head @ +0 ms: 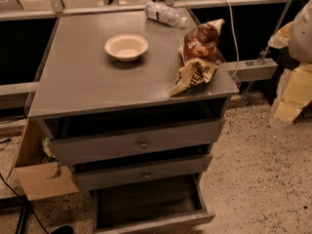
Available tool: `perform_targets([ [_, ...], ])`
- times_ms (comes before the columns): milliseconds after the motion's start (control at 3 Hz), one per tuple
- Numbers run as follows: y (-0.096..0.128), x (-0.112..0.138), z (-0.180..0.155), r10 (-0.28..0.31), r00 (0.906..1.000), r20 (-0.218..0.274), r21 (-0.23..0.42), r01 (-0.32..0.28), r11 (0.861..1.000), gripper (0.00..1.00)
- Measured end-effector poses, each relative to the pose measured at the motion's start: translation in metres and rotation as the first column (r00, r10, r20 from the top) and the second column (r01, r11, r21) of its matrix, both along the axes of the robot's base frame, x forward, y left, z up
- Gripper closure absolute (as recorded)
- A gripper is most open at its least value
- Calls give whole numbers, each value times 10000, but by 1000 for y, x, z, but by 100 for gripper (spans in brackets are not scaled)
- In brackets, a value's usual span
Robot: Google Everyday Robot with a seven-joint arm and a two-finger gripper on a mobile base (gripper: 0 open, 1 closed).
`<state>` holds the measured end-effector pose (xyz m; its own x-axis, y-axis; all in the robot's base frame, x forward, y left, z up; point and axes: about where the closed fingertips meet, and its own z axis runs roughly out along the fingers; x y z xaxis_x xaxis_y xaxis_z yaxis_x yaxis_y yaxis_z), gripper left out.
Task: Close bottom drawer
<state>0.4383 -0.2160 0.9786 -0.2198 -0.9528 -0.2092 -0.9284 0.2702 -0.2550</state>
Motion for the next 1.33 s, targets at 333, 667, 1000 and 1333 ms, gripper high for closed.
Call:
perform_targets([
  [333, 0, 0, 0, 0, 10000, 0, 0, 0, 10000, 4],
  [667, 0, 0, 0, 0, 10000, 1, 0, 0, 10000, 27],
  [1000, 0, 0, 0, 0, 10000, 1, 0, 0, 10000, 48],
  [1333, 0, 0, 0, 0, 10000, 1, 0, 0, 10000, 72],
])
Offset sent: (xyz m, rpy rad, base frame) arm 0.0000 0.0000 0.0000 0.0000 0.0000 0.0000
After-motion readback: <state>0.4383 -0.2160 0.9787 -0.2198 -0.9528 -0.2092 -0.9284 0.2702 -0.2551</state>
